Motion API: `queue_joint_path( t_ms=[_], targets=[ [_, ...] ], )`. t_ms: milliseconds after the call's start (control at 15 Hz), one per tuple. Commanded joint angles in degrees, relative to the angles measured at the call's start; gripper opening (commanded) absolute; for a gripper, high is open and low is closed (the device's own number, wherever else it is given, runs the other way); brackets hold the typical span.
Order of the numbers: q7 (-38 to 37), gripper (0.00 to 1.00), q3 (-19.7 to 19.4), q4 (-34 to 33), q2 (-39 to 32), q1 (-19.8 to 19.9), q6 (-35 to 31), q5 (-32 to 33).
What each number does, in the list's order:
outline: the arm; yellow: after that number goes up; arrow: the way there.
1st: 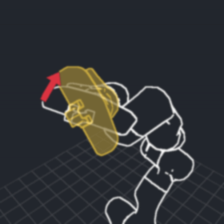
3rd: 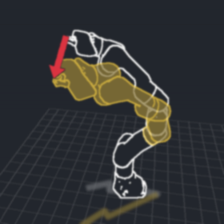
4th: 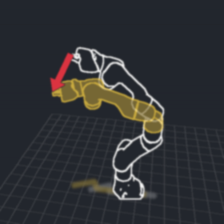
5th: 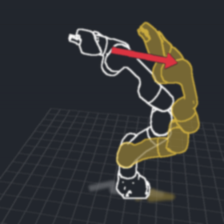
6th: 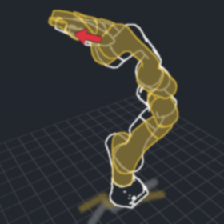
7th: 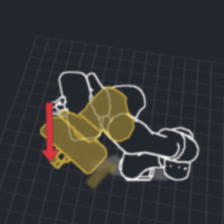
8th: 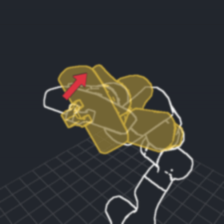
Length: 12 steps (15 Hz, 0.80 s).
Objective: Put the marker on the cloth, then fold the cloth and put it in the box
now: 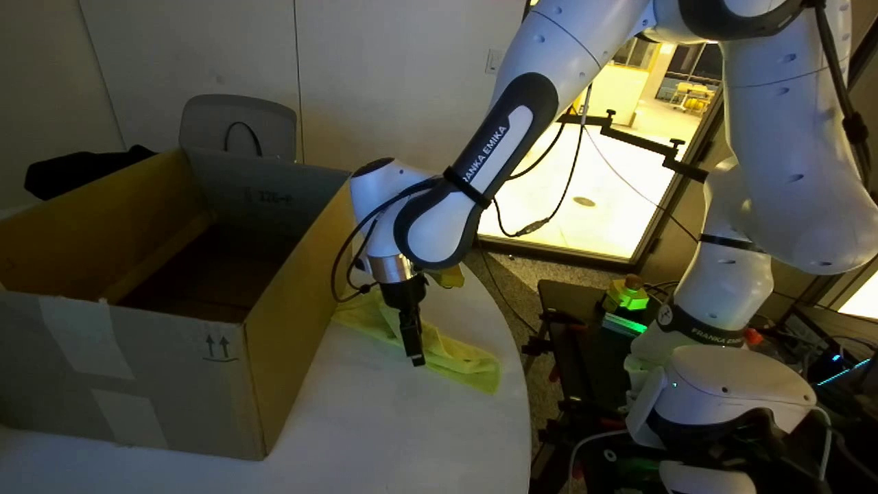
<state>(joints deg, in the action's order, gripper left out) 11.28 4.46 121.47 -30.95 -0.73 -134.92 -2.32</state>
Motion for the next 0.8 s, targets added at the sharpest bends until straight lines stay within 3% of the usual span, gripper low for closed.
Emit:
queue_joint_path(
  t_ms=[0,400,733],
  targets=[
    [0.9,1.0,2.2,2.1,2.5,-0.4,-1.1,-0.4],
    [1.0,1.0,6.3,0.7,3.0,-1.2,0.0,-2.7],
    [-0.8,1.0,5.6,2.6,6.1,-1.5,-0.6,-2.8]
  ],
)
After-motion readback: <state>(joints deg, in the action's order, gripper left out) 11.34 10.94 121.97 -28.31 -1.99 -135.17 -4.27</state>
